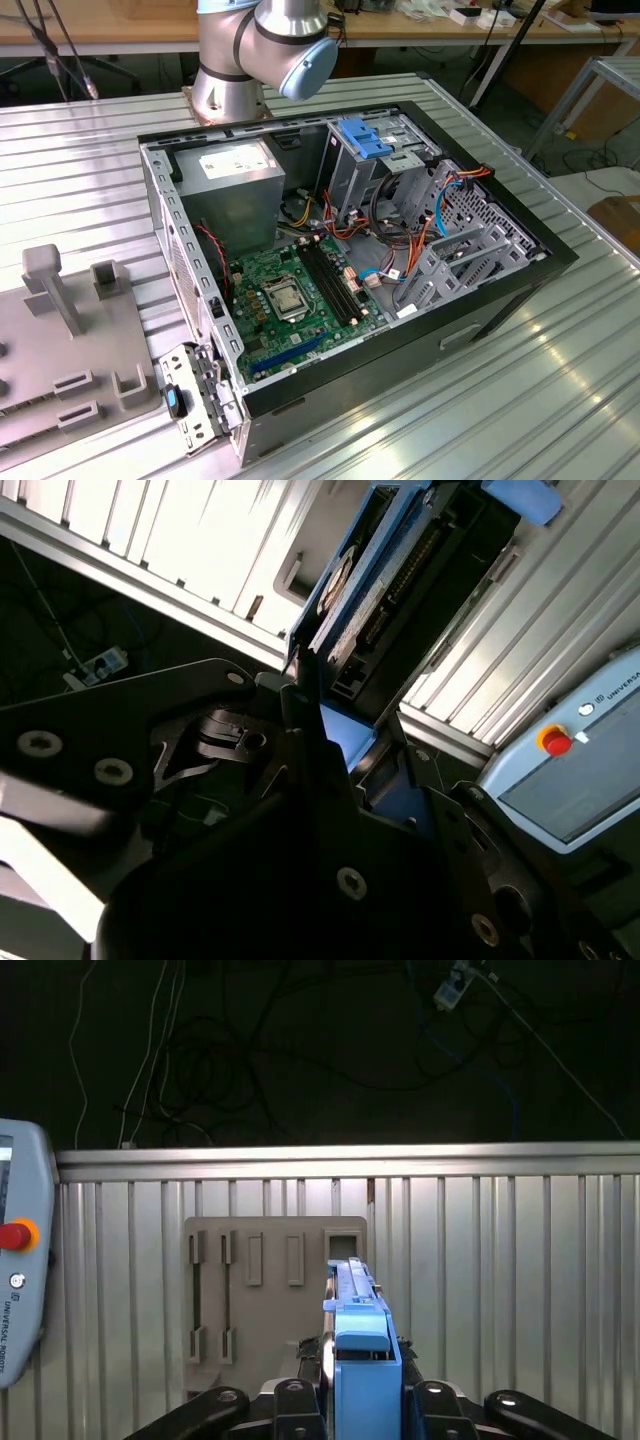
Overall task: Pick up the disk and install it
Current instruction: 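Pick up the disk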
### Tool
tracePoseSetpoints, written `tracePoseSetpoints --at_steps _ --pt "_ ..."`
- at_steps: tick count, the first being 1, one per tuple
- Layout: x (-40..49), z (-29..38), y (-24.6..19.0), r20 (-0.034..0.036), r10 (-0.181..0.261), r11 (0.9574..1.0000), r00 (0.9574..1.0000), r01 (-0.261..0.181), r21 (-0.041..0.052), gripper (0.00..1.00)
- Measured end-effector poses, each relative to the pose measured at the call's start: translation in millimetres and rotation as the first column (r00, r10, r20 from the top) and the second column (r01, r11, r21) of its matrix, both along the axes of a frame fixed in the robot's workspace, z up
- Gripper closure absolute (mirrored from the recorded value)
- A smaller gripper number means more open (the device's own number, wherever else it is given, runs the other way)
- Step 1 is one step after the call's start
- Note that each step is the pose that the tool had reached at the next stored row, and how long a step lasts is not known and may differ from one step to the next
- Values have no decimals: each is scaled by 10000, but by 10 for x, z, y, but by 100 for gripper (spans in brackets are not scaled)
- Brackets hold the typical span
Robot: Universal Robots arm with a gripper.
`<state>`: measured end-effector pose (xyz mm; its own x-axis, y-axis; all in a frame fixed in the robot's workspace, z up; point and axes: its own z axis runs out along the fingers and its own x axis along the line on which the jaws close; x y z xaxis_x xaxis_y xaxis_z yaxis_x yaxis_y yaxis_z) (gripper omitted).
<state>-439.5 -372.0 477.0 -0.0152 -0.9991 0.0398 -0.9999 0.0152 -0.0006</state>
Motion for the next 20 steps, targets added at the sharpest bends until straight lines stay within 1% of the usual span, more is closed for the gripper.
tracePoseSetpoints --at_steps 1,2,6,9,17,18,20 --pt "0 17 0 0 0 10000 10000 0 0 63" --pt "0 54 0 1 0 10000 10000 0 1 63" --pt "0 147 1 -2 0 10000 10000 0 0 63" --pt "0 176 0 -1 0 10000 10000 0 1 63" --pt "1 184 2 1 0 10000 10000 0 4 63" --pt "7 185 3 -1 2 10000 10000 -2 4 63" --pt "55 185 10 -1 0 10000 10000 0 3 63"
